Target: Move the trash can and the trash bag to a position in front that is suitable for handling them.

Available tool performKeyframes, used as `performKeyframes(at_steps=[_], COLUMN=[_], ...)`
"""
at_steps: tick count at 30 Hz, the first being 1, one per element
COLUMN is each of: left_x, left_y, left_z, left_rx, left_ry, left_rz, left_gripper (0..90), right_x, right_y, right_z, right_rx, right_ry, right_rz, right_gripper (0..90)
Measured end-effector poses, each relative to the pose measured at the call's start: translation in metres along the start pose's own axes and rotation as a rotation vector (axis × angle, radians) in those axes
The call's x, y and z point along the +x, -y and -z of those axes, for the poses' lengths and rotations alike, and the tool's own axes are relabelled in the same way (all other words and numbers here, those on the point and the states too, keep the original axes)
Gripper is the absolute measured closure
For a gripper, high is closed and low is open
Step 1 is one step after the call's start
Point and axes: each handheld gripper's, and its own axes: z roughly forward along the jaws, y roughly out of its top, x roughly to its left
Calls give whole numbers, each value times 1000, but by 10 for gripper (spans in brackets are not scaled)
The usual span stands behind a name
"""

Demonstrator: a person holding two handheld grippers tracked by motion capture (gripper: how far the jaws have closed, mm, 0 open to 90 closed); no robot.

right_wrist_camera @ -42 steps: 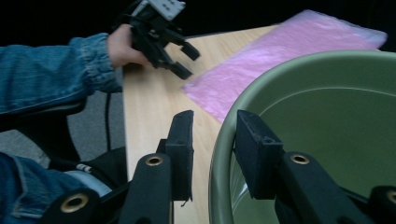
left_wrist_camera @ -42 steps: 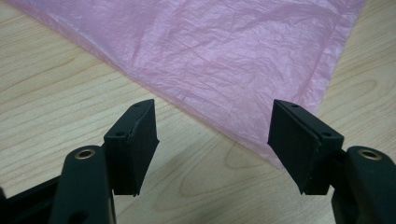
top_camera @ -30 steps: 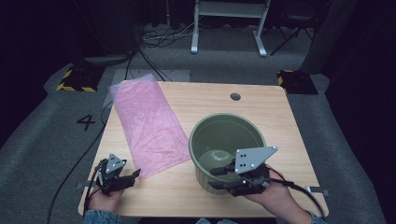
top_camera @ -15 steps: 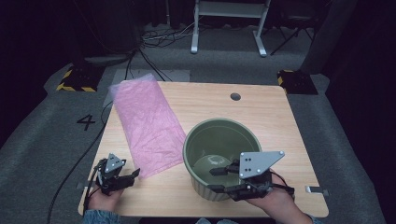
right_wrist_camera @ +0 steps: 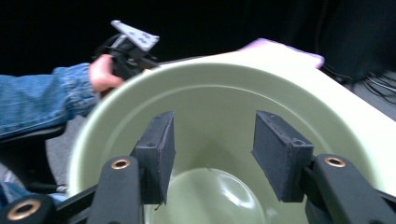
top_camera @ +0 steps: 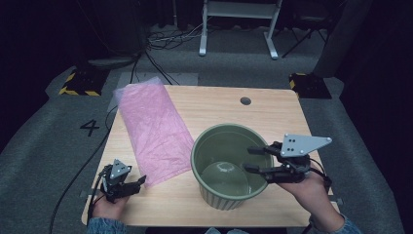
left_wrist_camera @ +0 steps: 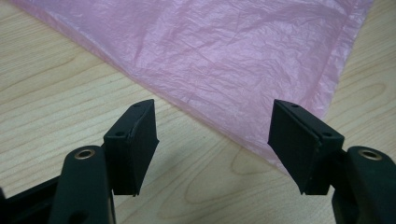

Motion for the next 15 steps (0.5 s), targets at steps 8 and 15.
performKeyframes(at_steps=[8, 15], left_x=[0, 0], left_y=[1, 1], left_z=[0, 1], left_rx=[4, 3], left_ry=[0, -3], left_rz=[2, 8], left_gripper=[324, 323], right_x=[-32, -59], right_y=[24, 57], right_z=[24, 42], right_rx=[26, 42], right_ry=[89, 177], right_rz=[-52, -135], right_gripper=[454, 439])
